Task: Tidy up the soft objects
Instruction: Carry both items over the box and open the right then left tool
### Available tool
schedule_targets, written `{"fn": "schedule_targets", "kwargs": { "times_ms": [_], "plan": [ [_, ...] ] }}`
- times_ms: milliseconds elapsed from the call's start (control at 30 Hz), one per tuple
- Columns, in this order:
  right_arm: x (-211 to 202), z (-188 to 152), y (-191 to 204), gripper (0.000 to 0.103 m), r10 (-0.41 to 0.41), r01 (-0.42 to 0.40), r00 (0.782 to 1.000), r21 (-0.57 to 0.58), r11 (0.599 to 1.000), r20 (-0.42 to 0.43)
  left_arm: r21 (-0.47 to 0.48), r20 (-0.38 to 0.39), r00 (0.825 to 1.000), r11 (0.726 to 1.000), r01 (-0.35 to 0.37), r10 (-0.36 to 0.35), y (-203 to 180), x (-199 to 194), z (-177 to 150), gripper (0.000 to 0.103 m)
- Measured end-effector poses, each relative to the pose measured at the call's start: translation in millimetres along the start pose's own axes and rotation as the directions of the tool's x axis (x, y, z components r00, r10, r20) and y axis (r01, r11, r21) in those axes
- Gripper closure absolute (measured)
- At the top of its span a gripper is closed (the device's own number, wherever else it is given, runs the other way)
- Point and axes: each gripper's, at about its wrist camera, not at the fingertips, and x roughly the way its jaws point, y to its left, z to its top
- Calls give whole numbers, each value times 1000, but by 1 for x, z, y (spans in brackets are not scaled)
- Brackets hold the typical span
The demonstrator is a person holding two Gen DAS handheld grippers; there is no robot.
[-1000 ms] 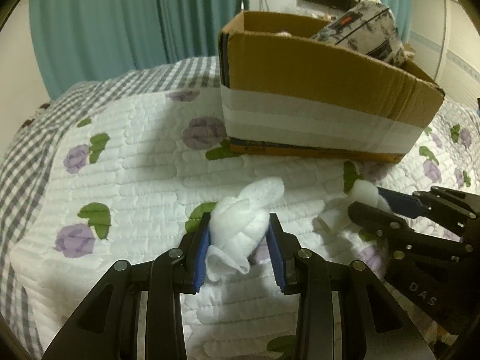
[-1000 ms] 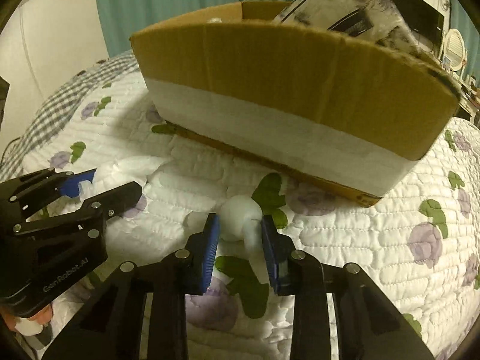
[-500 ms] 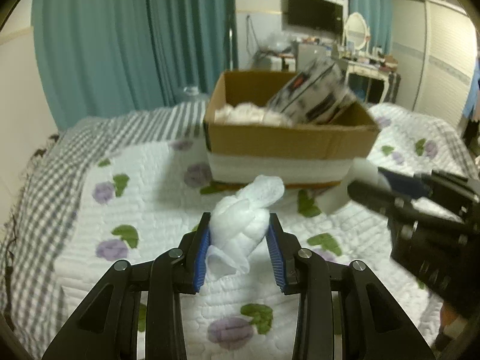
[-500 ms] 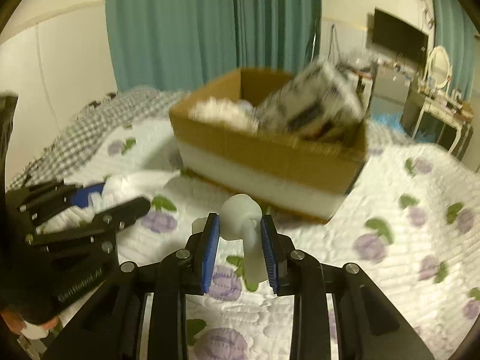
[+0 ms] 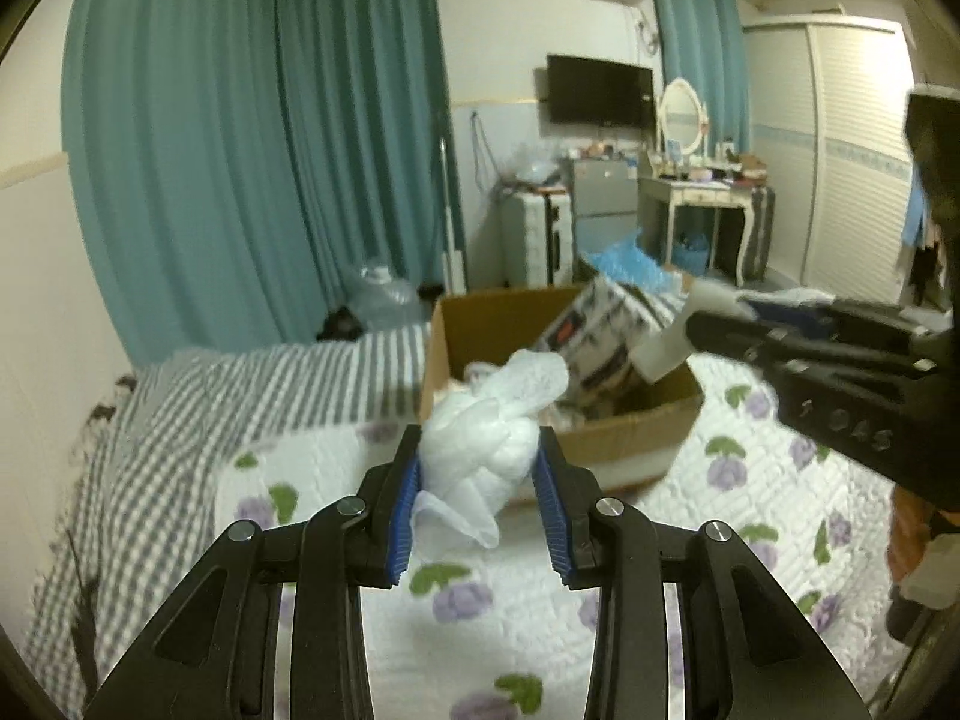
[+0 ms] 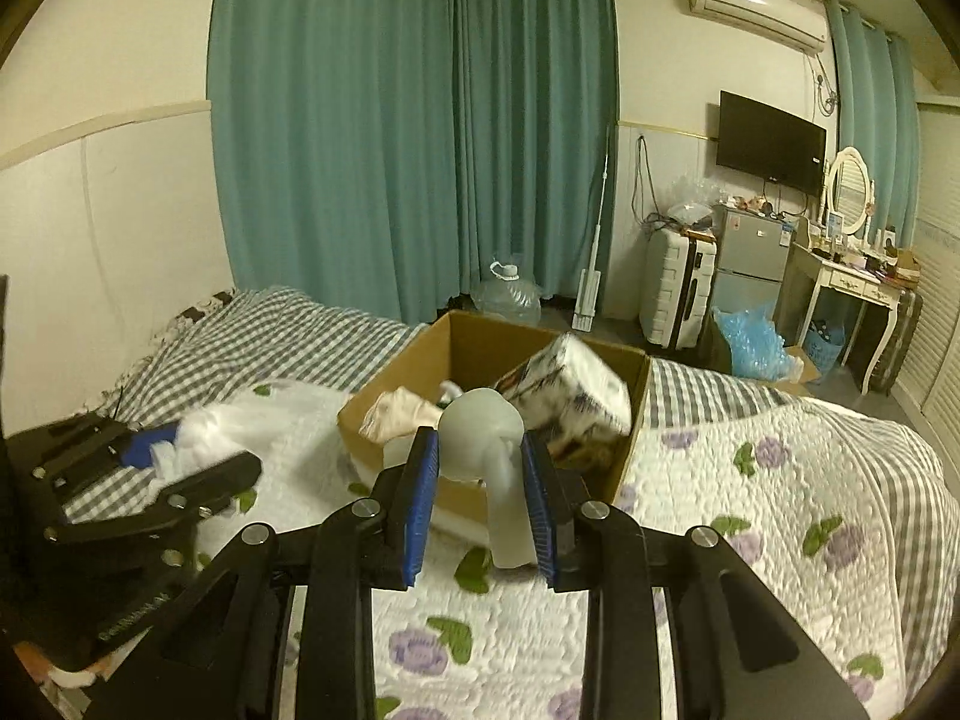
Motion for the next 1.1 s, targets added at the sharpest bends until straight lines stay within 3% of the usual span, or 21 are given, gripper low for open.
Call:
{"fn": "schedule_targets", "kwargs": {
  "times_ms": [400,433,467,533,633,700,733,767,967,1100],
  "plan": [
    [99,-2,-45,71,67,-59,988,61,996,-139,74,-78,997,997,31,-25,-13,105,23,68],
    [103,-3,-47,63,57,-49,988,65,997,-141,73,-84,996,997,40,-33,-14,109,24,67],
    [107,-4,-51,47,38,-28,990,73,997,-139,72,-90,995,996,46,-40,-14,117,25,64],
    [108,-6,-61,36,22,-10,993,103,995,-114,73,-85,996,997,40,-33,-15,125,28,64],
    [104,-7,-74,36,35,-25,997,149,989,-68,88,-101,994,995,51,-42,-16,143,34,61],
    [100,-7,-80,36,25,-18,999,158,987,-43,101,-102,995,995,21,-10,-20,153,37,43],
    [98,-6,-82,36,20,-14,999,162,987,-37,110,-96,995,994,4,6,-21,154,37,34],
    [97,-7,-85,36,19,-13,999,171,985,-32,125,-84,996,992,-15,26,-23,155,38,33],
    [82,-8,-98,33,-8,9,1000,215,977,-6,83,-90,996,996,15,-8,-15,141,45,32],
    [63,-4,-97,33,-21,17,1000,225,974,16,69,-44,999,998,8,-5,-8,105,58,32]
  ]
}}
